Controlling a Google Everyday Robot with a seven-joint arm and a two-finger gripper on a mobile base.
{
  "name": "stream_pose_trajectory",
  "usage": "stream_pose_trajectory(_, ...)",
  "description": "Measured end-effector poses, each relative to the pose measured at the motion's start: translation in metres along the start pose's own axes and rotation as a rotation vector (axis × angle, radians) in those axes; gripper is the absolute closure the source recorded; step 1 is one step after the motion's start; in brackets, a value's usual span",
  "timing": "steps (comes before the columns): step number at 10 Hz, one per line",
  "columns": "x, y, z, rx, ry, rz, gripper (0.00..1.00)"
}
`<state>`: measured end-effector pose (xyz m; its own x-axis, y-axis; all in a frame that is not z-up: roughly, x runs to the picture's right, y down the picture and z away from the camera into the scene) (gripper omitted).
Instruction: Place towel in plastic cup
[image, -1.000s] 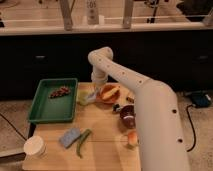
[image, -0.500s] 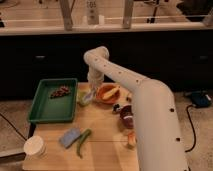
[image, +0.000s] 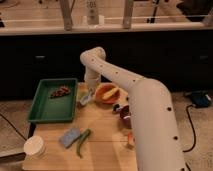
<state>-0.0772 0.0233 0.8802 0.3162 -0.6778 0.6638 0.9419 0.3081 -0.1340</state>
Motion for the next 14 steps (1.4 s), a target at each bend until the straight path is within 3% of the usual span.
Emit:
stream_pose_trajectory(8, -0.007, -0.034, 0.009, -0.009, -0.033, -0.117, 1.0)
stream_pose_trajectory(14, -0.004, -0.044, 0.012, -0.007, -0.038, -0.152, 1.0)
